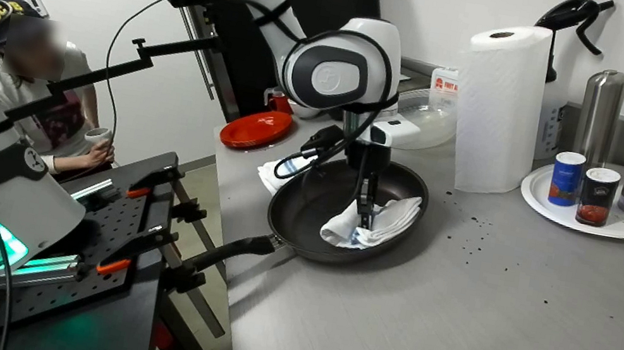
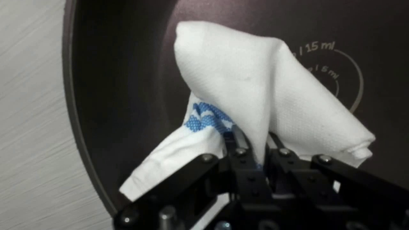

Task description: Wipe the pan with the dish cloth

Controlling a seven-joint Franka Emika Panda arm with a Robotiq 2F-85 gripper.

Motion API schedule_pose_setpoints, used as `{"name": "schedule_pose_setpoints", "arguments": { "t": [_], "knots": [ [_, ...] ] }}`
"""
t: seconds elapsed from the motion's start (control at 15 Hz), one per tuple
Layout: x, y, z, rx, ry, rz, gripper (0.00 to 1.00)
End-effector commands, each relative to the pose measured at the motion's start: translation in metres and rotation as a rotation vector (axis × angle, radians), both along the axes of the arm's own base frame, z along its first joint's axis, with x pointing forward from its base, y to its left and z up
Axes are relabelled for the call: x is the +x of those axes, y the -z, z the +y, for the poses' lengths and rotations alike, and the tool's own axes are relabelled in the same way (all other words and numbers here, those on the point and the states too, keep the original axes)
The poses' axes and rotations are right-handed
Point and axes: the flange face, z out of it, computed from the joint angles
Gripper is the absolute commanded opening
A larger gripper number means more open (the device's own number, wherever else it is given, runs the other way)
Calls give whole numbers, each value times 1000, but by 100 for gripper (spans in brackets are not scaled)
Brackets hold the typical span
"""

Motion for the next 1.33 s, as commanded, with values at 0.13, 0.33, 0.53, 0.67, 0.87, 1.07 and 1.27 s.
{"name": "schedule_pose_setpoints", "arguments": {
  "t": [0.13, 0.33, 0.53, 0.67, 0.87, 1.07, 1.27],
  "knots": [
    [4, 10, 29, 101, 1, 40, 3],
    [3, 14, 43, 156, 15, 62, 3],
    [0, 18, 56, 209, 28, 85, 3],
    [-2, 20, 64, 245, 43, 97, 3],
    [-7, 22, 75, 305, 84, 119, 3],
    [-13, 22, 85, 362, 127, 148, 3],
    [-16, 21, 93, 415, 164, 168, 3]
  ]
}}
